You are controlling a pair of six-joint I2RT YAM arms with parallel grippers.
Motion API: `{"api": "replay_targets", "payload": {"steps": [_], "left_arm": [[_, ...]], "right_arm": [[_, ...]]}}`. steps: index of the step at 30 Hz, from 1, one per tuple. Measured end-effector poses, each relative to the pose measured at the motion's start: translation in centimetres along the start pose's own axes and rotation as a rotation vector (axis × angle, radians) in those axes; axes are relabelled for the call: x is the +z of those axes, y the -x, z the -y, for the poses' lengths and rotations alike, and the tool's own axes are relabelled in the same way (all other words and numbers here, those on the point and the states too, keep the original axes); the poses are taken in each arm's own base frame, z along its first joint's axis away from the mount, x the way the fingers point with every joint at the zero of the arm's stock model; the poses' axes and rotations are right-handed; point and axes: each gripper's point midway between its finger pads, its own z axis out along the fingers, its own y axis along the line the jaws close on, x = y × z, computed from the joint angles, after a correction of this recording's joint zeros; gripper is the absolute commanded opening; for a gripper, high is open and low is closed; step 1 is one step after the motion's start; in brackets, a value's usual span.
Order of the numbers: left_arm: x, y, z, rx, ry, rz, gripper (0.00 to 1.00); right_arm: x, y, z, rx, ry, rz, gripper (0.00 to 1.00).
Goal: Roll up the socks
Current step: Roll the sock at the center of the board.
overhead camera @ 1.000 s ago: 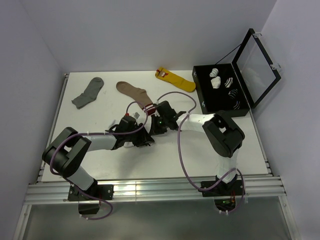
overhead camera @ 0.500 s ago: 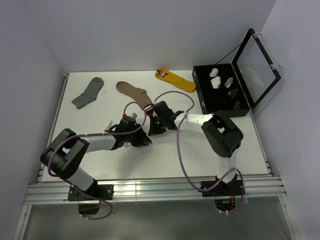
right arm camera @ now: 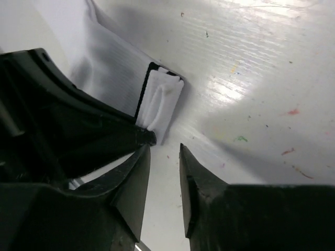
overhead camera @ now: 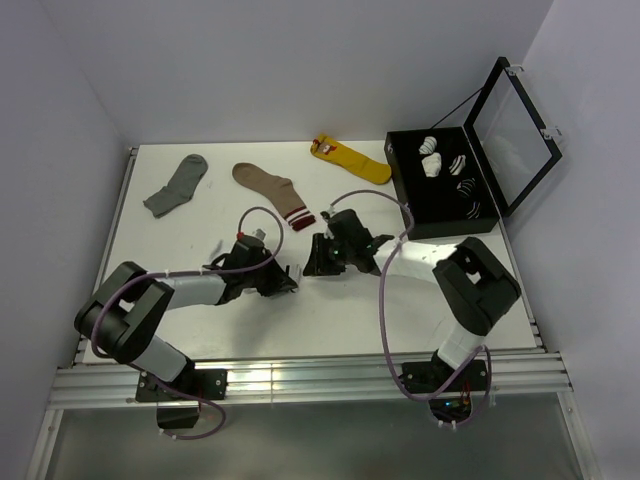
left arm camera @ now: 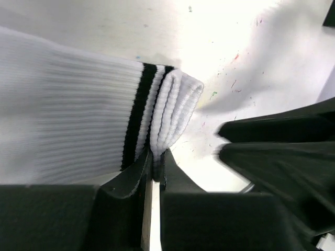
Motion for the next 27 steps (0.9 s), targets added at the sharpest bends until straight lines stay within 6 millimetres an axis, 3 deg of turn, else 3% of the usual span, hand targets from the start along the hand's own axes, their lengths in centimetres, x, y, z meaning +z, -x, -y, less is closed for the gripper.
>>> {"api": "replay_targets", "payload": {"steps": [3, 8, 21, 27], "left_arm": [[-0.4, 0.2, -0.4, -0.037, -0.023, 0.006, 0.00], [-0.8, 0.2, -0.8, -0.099, -0.069, 0.000, 0.00], [-1.2, -0.6, -1.0, -0.185, -0.184, -0.042, 0.00], [-1.2, -0.6, -1.0, -0.197, -0.203, -0.048, 0.00]], "right_arm": [[-1.0, 0.5, 0.3, 0.034, 0.053, 0.041, 0.41], [-0.8, 0.4, 0.7, 0.076, 0.112, 0.055, 0.42], [2.6, -0.4, 0.4, 0.165, 0.215, 0.025, 0.43], [3.2, -0.2, -0.3, 0.184, 0.274, 0.021, 0.45]]}}
